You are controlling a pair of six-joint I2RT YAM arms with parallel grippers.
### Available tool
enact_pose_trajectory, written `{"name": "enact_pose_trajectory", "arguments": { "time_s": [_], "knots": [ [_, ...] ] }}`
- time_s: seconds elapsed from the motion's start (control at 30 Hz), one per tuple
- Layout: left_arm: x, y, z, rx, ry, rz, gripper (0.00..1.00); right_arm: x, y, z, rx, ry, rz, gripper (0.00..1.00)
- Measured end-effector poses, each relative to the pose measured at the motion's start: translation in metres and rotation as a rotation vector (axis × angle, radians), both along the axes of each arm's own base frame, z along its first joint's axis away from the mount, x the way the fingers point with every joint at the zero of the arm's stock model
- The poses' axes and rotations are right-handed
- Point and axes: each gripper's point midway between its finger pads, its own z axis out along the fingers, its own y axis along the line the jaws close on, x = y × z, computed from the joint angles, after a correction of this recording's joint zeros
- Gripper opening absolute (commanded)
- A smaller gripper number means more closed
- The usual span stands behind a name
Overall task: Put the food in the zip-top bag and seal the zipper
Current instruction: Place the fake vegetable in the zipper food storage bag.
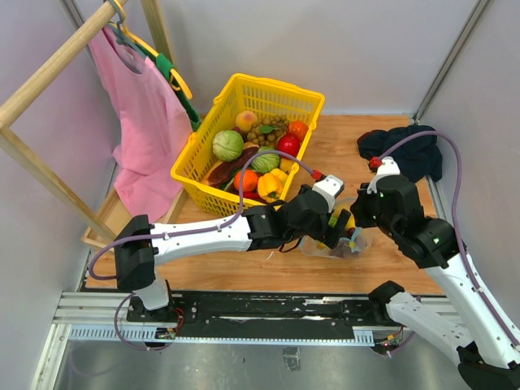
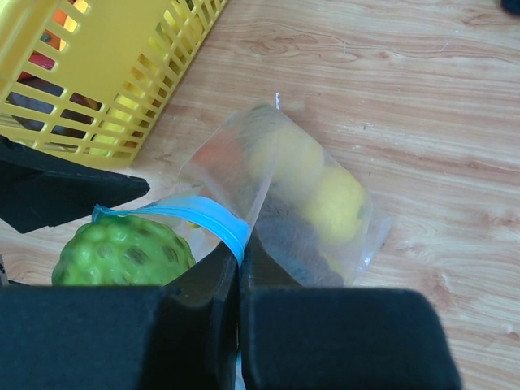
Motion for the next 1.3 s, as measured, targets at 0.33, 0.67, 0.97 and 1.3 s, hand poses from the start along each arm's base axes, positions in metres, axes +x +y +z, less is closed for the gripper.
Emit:
{"name": "enact_pose_trajectory", "arguments": {
  "time_s": [0.33, 0.67, 0.97, 1.3],
  "knots": [
    [0.001, 0.007, -0.007, 0.019, 0.030, 0.047, 0.91, -0.001, 0.005, -0.001, 0.024, 0.007, 0.008, 0.00],
    [0.021, 0.039, -0.018, 0.129, -0.028, 0.204, 0.81, -0.001, 0.023, 0.003, 0.104, 0.018, 0.060, 0.01],
    [0.029, 0.044, -0.011, 0.149, -0.070, 0.242, 0.90, 0.000, 0.045, -0.001, 0.177, 0.055, 0.119, 0.00],
    [0.026, 0.036, -0.027, 0.162, -0.041, 0.215, 0.99, -0.003, 0.049, -0.004, 0.198, 0.070, 0.130, 0.01]
  ]
}}
